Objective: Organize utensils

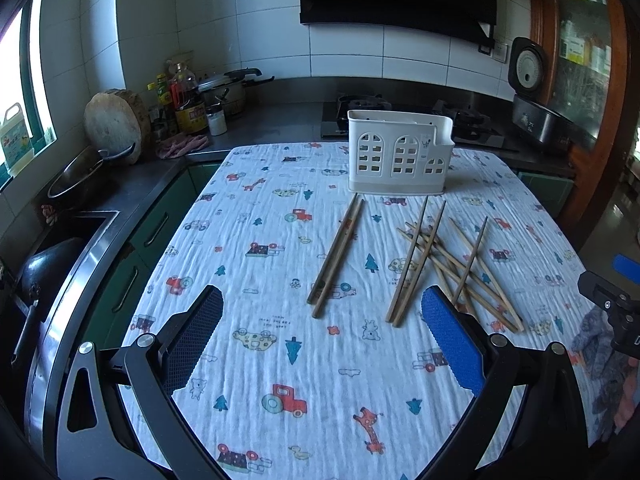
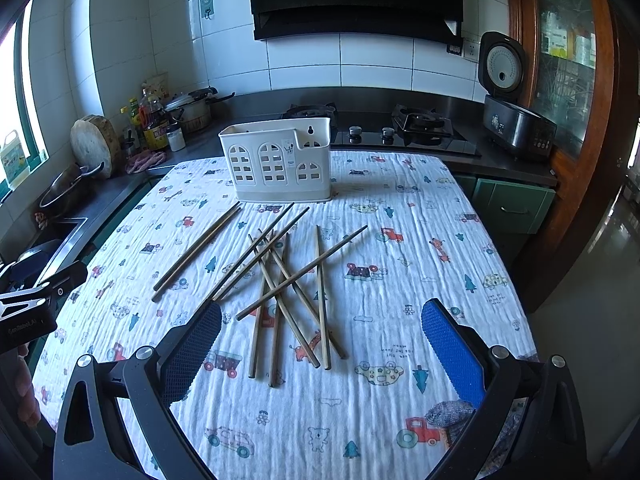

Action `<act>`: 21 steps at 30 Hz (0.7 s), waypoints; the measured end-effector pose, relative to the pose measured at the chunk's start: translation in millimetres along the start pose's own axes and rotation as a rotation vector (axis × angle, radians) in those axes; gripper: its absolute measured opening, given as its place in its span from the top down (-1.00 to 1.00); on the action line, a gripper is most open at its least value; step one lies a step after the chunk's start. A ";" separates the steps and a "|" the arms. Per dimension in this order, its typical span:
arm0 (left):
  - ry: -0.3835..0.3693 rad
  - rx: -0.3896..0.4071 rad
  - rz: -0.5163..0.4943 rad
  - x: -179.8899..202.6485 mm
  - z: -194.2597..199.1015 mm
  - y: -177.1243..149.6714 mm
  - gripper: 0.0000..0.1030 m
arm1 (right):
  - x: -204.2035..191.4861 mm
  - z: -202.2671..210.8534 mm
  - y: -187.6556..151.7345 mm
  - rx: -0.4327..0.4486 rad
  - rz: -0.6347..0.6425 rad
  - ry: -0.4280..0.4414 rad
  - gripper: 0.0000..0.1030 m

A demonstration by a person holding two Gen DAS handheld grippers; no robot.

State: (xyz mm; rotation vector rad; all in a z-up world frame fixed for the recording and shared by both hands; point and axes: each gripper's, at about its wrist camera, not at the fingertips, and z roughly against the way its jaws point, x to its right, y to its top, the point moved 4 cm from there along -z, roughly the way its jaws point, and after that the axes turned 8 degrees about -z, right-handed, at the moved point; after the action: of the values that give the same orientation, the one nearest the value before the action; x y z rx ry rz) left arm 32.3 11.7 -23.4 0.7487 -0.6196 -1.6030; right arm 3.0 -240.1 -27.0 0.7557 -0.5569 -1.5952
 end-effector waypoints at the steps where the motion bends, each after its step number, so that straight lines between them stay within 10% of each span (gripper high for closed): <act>1: -0.002 -0.003 0.006 -1.9 -0.6 -0.3 -0.91 | 0.6 -0.5 0.3 0.000 -0.001 0.000 -0.89; 21: 0.001 0.007 0.004 -5.6 -1.1 2.2 -0.91 | -1.5 -0.2 2.6 0.001 -0.001 0.001 -0.89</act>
State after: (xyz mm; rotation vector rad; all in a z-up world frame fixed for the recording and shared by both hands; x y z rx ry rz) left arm 35.1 17.0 -21.8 0.7530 -0.6256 -1.5969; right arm 5.0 -239.0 -25.0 0.7572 -0.5573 -1.5953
